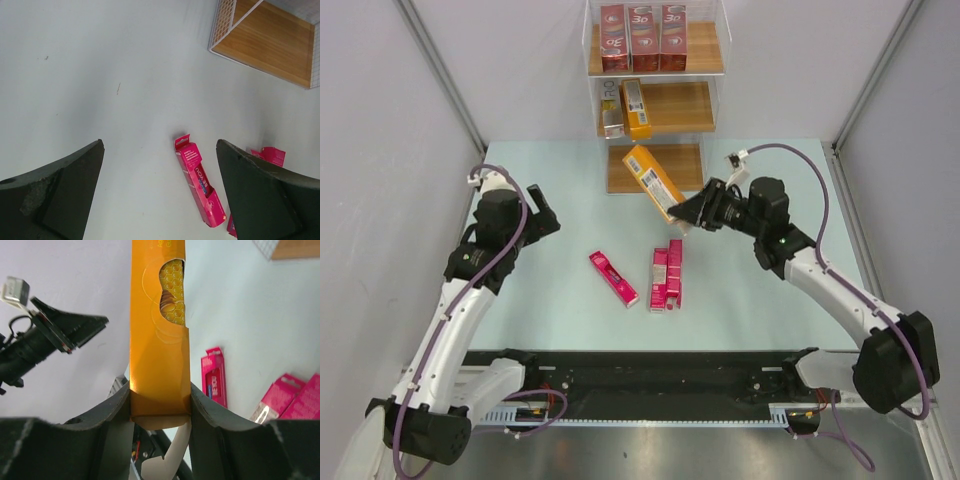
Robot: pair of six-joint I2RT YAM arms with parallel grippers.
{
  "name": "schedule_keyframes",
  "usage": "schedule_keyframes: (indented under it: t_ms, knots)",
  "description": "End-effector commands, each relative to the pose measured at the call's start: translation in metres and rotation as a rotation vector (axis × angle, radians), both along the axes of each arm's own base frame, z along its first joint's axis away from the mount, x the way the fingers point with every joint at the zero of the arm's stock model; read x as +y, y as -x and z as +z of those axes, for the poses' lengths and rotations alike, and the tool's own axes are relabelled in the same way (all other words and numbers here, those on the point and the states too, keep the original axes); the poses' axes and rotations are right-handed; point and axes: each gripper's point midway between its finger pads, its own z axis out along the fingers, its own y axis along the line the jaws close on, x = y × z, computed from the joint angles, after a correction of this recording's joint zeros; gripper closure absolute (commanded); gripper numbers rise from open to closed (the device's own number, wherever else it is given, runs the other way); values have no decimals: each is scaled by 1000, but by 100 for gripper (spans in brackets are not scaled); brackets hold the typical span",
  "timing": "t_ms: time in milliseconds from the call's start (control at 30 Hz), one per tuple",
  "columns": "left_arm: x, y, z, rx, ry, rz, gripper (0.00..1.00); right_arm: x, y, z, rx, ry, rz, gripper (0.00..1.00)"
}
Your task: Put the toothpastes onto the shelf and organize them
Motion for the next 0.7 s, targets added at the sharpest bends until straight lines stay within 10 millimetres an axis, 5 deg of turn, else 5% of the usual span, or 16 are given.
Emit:
schedule_keyframes:
  t_ms: [0, 233, 667]
  knots:
    - [-7, -3, 2, -20, -5, -46, 0, 0, -24, 85, -239, -122, 13, 82]
    - [-9, -3, -2, -15, -5, -62, 0, -19, -79, 92, -219, -202, -53, 83]
    - [-11, 0, -6, -10, -1, -79, 0, -22, -171, 96, -105, -322, -200, 83]
